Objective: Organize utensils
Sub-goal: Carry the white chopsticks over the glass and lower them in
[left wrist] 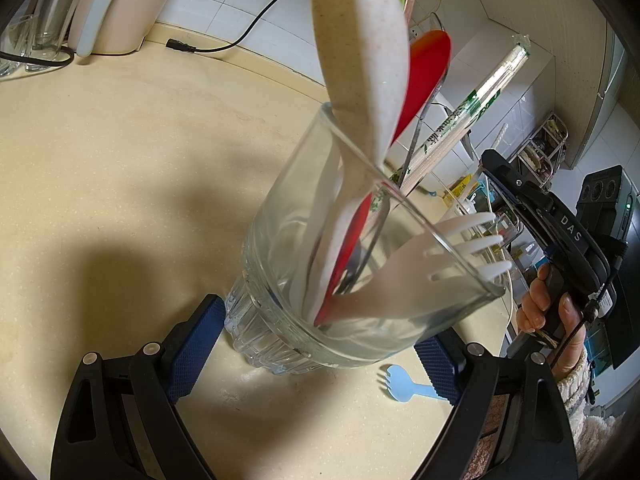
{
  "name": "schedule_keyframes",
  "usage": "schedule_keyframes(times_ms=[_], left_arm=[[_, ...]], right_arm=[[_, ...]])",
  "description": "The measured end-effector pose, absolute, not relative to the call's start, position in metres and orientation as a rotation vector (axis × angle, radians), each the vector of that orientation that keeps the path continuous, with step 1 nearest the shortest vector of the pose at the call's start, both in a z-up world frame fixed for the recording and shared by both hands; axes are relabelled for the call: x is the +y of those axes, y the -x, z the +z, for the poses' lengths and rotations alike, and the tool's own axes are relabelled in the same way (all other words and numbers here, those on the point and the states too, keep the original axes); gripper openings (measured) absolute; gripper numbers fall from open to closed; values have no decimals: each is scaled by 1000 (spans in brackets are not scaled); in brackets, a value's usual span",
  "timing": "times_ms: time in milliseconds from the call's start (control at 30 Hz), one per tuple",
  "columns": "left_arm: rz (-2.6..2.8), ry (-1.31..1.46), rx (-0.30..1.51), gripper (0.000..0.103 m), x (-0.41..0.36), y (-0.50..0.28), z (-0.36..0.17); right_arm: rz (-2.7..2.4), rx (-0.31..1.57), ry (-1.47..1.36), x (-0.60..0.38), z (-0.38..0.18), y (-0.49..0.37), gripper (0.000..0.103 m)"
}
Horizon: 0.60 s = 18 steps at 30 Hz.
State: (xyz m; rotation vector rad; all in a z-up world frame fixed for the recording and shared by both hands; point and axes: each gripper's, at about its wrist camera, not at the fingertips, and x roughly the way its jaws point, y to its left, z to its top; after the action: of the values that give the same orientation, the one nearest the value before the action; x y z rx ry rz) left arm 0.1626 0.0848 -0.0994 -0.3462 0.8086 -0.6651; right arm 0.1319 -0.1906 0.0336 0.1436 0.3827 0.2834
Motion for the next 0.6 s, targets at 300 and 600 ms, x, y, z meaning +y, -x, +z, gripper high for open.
schedule_keyframes(times_ms=[300, 600], left_arm=[[-665, 346, 809, 92, 85, -163, -99], [-665, 346, 808, 92, 85, -162, -100]], right_arm=[[270, 344, -154, -194, 42, -122, 12], [266, 262, -170, -199, 68, -101, 12]])
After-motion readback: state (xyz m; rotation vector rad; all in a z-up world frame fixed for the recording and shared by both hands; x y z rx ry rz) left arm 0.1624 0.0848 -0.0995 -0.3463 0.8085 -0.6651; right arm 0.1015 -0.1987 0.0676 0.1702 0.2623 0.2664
